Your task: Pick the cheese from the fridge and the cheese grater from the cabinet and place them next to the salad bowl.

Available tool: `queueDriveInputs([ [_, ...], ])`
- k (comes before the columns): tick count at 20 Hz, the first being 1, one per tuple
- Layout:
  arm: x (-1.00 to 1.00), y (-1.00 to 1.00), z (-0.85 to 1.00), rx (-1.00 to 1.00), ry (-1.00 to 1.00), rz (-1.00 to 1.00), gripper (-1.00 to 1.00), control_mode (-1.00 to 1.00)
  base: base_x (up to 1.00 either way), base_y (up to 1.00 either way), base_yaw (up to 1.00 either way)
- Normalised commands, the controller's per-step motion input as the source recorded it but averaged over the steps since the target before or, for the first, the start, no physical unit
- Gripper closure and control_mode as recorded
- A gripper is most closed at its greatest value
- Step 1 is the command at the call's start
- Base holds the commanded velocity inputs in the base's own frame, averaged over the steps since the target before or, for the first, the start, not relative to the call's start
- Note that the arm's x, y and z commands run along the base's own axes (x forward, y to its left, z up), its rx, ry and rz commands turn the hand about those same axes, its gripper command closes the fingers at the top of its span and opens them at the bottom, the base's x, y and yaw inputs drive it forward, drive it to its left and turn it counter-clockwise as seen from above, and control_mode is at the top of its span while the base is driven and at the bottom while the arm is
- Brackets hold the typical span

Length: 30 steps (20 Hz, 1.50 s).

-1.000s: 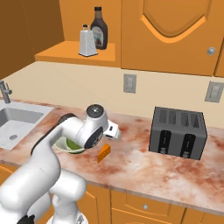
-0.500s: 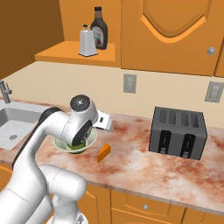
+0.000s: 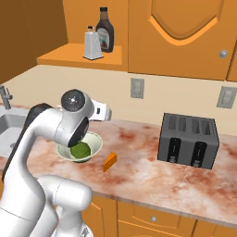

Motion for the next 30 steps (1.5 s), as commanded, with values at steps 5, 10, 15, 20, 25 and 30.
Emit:
queueDriveInputs([
  [5, -0.01, 0.14, 0.71, 0.0, -0.08, 0.02, -1.0, -1.0, 0.0, 0.0, 0.0],
  [10, 0.0, 0.11, 0.79, 0.0, 0.0, 0.0, -1.0, -1.0, 0.0, 0.0, 0.0],
  [15, 0.0, 0.07, 0.77, 0.0, -0.02, 0.0, -1.0, -1.0, 0.0, 0.0, 0.0],
  [20, 0.0, 0.05, 0.72, 0.0, 0.0, 0.0, -1.0, -1.0, 0.0, 0.0, 0.0],
  [25, 0.0, 0.03, 0.4, -0.06, -0.12, 0.0, -1.0, -1.0, 0.0, 0.0, 0.0],
  [30, 0.0, 0.0, 0.17, -0.09, -0.3, 0.0, -1.0, -1.0, 0.0, 0.0, 0.0],
])
